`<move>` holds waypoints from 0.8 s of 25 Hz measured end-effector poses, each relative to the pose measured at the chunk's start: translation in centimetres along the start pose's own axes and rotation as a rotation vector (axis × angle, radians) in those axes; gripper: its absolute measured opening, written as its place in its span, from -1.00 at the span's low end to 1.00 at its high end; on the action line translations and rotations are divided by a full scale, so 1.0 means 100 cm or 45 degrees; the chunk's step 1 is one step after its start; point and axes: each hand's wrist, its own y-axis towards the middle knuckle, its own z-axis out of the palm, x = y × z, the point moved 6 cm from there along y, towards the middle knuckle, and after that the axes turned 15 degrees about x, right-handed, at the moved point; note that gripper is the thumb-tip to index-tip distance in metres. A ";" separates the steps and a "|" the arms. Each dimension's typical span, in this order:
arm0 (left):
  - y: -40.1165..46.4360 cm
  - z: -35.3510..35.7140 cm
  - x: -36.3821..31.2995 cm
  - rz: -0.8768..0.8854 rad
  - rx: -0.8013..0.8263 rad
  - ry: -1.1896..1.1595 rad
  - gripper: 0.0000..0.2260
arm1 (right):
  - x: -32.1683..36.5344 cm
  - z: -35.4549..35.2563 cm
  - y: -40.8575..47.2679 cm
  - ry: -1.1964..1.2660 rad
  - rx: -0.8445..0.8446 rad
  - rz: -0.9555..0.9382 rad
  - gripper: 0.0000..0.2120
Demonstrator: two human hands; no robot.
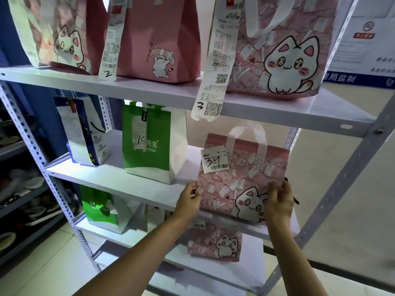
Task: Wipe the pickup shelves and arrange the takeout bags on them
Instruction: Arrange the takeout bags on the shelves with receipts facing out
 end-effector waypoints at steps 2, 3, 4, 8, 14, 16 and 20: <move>0.000 0.005 0.005 0.001 0.008 -0.013 -0.84 | -0.019 0.004 -0.009 -0.002 -0.024 0.054 -0.89; 0.001 0.007 0.005 0.009 0.020 -0.017 -0.83 | -0.031 0.006 -0.015 -0.002 -0.054 0.097 -0.87; 0.002 0.009 0.005 0.014 0.038 -0.025 -0.80 | -0.042 0.007 -0.021 -0.004 -0.083 0.140 -0.84; 0.006 0.013 0.007 -0.023 0.095 -0.059 -0.75 | -0.055 0.011 -0.018 -0.026 -0.021 0.212 -0.75; 0.008 0.012 0.007 -0.013 0.118 -0.048 -0.76 | -0.052 0.006 -0.014 -0.045 0.044 0.220 -0.89; 0.008 0.011 0.004 -0.003 0.115 -0.039 -0.73 | -0.054 0.004 -0.020 -0.057 0.031 0.210 -0.88; 0.004 0.003 0.000 0.026 0.094 -0.040 -0.70 | -0.052 0.000 -0.031 -0.033 0.019 0.132 -0.68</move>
